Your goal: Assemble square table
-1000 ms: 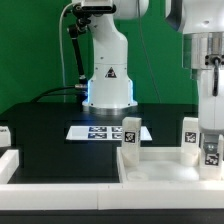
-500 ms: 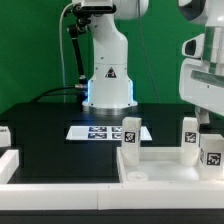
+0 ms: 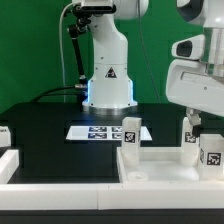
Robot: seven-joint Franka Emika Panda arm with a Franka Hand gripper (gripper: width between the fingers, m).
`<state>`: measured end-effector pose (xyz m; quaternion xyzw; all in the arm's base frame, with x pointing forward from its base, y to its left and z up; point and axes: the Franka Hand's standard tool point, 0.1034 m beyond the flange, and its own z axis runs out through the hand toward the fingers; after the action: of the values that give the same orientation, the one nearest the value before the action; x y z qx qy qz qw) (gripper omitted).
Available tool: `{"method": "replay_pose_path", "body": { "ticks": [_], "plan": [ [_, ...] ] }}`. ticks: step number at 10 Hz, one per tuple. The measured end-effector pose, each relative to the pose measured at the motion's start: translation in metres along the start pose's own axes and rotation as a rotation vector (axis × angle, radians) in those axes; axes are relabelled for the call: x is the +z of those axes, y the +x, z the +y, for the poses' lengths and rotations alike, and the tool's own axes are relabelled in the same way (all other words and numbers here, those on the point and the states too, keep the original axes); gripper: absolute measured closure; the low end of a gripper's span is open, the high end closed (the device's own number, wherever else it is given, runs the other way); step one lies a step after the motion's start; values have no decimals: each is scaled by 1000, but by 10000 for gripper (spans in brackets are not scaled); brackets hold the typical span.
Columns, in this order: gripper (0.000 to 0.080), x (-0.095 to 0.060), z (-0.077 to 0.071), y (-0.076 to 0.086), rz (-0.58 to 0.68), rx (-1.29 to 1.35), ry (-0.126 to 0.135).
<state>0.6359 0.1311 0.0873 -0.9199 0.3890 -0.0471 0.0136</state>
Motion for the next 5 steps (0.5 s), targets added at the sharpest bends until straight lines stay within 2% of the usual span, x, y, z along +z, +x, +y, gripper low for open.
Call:
{"method": "replay_pose_path", "body": {
  "ticks": [1, 2, 3, 5],
  "plan": [
    [150, 1, 0, -2, 20, -85, 61],
    [150, 9, 1, -10, 27, -146, 65],
    [150, 13, -3, -17, 24, -215, 42],
    [150, 13, -1, -12, 30, -280, 41]
  ]
}}
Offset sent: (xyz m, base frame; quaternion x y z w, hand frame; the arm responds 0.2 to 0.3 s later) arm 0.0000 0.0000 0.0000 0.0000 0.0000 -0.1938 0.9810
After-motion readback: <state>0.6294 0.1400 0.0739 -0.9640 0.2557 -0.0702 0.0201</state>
